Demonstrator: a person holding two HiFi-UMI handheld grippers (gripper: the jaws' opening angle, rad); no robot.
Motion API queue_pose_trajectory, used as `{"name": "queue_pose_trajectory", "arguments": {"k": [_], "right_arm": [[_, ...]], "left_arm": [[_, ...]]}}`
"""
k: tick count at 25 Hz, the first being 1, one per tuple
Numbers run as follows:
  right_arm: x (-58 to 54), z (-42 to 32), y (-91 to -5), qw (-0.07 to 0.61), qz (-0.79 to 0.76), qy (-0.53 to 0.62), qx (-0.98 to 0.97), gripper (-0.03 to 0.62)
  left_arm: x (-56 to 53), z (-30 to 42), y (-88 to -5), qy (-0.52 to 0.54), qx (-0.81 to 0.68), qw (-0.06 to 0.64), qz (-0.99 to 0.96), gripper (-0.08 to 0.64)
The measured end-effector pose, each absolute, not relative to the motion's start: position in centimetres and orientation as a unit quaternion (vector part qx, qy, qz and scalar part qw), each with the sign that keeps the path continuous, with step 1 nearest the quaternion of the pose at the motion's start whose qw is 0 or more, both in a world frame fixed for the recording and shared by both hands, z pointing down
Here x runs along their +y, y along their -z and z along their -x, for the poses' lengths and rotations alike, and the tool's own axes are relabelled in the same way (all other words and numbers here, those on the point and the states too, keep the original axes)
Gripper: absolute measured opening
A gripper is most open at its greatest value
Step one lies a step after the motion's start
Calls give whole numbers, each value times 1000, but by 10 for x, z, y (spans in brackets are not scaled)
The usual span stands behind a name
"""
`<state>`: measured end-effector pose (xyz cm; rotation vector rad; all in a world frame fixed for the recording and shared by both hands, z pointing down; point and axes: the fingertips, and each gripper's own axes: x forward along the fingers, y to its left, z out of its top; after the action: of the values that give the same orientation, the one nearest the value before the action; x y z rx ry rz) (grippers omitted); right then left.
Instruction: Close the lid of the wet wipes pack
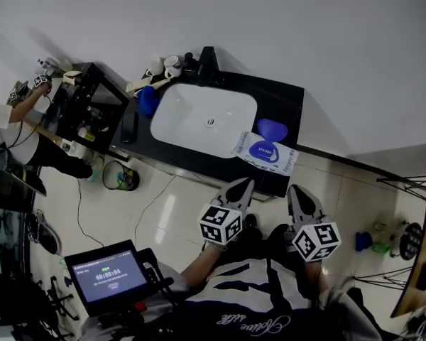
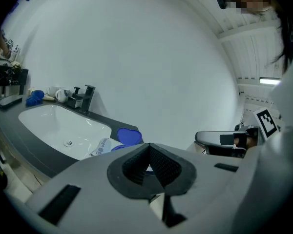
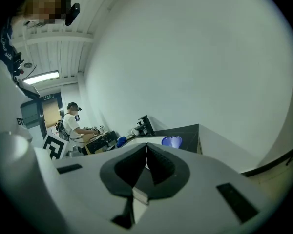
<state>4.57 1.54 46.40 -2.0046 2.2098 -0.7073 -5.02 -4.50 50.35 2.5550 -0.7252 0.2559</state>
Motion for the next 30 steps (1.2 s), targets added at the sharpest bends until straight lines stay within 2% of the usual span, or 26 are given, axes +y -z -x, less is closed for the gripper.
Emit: {"name": "queue_pose_trajectory", "arguments": {"k": [20, 23, 30], "right_arm": [[-82, -106, -502, -15, 588, 273, 761, -2], [-100, -118, -507, -30, 578, 277, 767, -2], [-130, -140, -540, -89, 552, 293, 776, -2]], "left_arm": [[-104, -7, -596, -202, -291, 286, -890, 2], [-107, -6, -615, -237, -290, 297, -878, 2], [-103, -6, -622, -243, -304, 350, -852, 0]]}}
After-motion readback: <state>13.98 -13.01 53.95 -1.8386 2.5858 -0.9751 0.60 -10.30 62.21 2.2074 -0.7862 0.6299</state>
